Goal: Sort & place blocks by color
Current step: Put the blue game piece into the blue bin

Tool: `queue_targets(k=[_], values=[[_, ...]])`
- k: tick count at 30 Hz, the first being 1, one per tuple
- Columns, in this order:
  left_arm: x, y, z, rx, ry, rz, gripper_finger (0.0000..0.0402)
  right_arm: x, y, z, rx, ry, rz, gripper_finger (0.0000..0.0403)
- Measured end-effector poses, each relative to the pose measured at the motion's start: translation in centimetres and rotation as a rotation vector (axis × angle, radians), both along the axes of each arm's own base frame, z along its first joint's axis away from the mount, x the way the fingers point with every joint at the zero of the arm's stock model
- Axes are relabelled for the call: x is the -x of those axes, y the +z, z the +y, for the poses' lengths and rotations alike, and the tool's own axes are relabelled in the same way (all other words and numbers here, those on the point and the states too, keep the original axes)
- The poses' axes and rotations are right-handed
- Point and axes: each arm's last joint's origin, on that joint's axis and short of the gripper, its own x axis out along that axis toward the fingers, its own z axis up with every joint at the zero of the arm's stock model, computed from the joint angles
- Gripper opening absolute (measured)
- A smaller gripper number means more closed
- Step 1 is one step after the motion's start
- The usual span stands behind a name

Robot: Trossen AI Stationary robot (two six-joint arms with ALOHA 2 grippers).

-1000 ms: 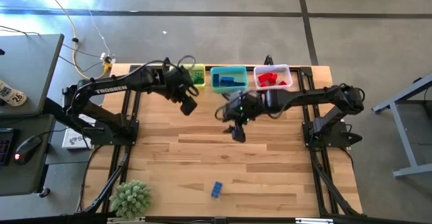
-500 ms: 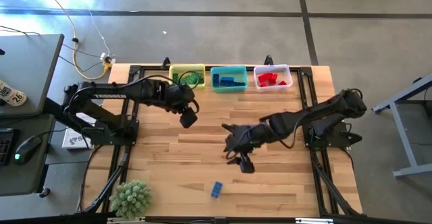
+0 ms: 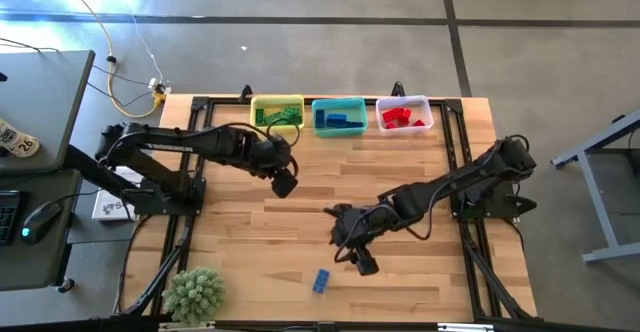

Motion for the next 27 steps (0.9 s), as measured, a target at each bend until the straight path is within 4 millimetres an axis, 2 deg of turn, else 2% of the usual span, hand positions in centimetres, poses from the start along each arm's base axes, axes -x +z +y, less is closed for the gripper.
queue_targets(k=[10,17,22,27], values=[[-1.3,-1.8,-0.2,0.048,0.093,0.044,0.0226,-0.8,-2.3,2.0,0.196,0.259,-0.097,0.022],[-1.8,-2.6,-0.6,0.096,0.121,0.068,0.0226,-2.9,-3.9,3.0,0.222,0.336,-0.239,0.022],[-1.8,-2.7,-0.8,0.086,0.123,0.079,0.0226,-3.9,-5.9,3.7,0.176,0.405,-0.251,0.022],[-1.8,-2.7,-0.8,0.101,0.138,0.08,0.0226,-4.5,-8.5,4.0,0.214,0.462,-0.219,0.022]])
